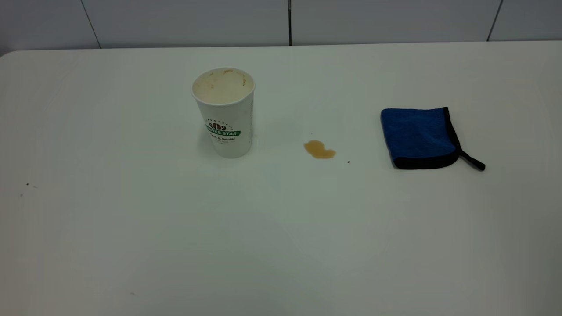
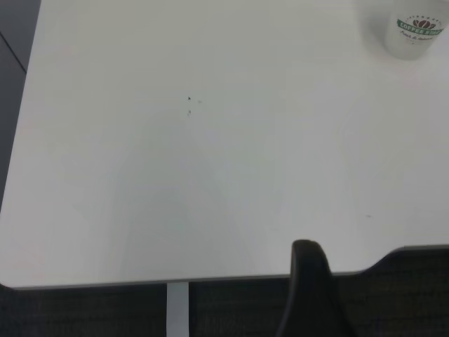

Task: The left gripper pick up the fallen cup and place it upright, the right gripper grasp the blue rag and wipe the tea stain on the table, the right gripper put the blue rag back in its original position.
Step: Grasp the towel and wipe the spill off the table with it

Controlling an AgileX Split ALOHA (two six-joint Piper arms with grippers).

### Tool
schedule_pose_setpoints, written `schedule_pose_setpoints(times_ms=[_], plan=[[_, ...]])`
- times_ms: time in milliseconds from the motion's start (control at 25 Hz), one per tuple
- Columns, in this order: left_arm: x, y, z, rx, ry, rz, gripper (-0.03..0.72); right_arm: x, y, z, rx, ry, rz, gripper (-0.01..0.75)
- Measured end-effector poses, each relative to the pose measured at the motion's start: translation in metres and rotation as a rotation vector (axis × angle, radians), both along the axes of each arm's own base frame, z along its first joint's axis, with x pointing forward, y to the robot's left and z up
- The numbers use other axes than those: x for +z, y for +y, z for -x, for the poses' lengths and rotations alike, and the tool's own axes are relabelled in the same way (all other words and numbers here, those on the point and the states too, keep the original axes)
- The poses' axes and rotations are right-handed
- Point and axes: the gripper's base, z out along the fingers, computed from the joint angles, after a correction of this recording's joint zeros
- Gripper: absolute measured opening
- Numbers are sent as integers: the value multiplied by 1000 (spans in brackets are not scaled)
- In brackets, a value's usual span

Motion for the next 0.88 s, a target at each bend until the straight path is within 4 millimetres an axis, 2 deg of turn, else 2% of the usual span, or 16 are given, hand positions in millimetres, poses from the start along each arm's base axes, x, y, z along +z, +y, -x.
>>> schedule_pose_setpoints(times_ms=[160, 600, 720, 880], plan=[[0, 0, 0, 0, 0, 0, 507, 3, 9, -58, 64, 41, -14, 626], [0, 0, 0, 0, 0, 0, 507, -44, 30, -203, 230, 253, -30, 612], [0, 0, 0, 0, 0, 0, 507, -64, 33, -241, 244, 297, -31, 599], [0, 0, 0, 0, 0, 0, 507, -119, 31, -284, 232, 371, 45, 593]])
